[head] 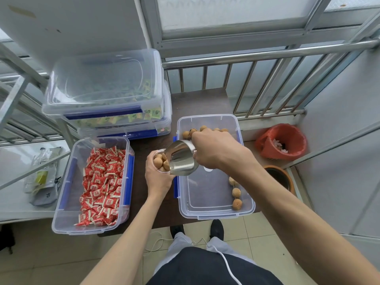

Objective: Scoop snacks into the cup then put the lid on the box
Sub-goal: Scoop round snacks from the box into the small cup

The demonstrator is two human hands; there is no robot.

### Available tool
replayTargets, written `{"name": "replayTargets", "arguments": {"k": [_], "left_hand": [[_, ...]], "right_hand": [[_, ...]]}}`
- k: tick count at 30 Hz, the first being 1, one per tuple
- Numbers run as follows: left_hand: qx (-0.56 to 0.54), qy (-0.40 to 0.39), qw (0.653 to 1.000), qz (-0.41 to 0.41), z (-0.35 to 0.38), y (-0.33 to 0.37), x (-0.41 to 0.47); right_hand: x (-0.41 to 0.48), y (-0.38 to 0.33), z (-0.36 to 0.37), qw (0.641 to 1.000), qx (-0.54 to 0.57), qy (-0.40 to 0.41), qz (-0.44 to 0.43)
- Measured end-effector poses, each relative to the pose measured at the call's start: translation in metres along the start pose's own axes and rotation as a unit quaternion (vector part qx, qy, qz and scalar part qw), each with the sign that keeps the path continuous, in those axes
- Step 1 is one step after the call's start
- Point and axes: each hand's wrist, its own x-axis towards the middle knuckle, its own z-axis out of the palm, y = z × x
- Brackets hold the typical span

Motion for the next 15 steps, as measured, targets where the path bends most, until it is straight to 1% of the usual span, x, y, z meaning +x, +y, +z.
{"name": "replayTargets", "arguments": {"k": [4, 6, 8, 10, 12, 13, 15], "left_hand": [[-0.009, -0.006, 1.000, -0.003, -0.002, -0.003, 0.001], [-0.016, -0.007, 1.000, -0.012, -0.004, -0.003, 0.000], [-0.027, -0.004, 0.999, -0.025, -0.007, -0.003, -0.002], [-0.033, 0.006, 0.999, -0.039, -0.012, -0.006, -0.005], [-0.026, 0.012, 0.999, -0.046, -0.016, -0.012, -0.009], [-0.019, 0.009, 0.999, -0.044, -0.018, -0.015, -0.011], [-0.006, -0.004, 0.999, -0.041, -0.022, -0.018, -0.013]], "right_hand": [[0.002, 0.015, 0.002, 1.000, 0.017, 0.006, 0.023], [0.003, 0.035, 0.007, 0.995, 0.082, -0.004, 0.059], [0.006, 0.057, 0.024, 0.979, 0.182, -0.011, 0.095], [0.014, 0.074, 0.058, 0.943, 0.297, 0.003, 0.147], [0.023, 0.083, 0.102, 0.883, 0.416, 0.028, 0.214], [0.028, 0.085, 0.124, 0.858, 0.452, 0.044, 0.239], [0.035, 0.082, 0.159, 0.819, 0.499, 0.061, 0.277]]}}
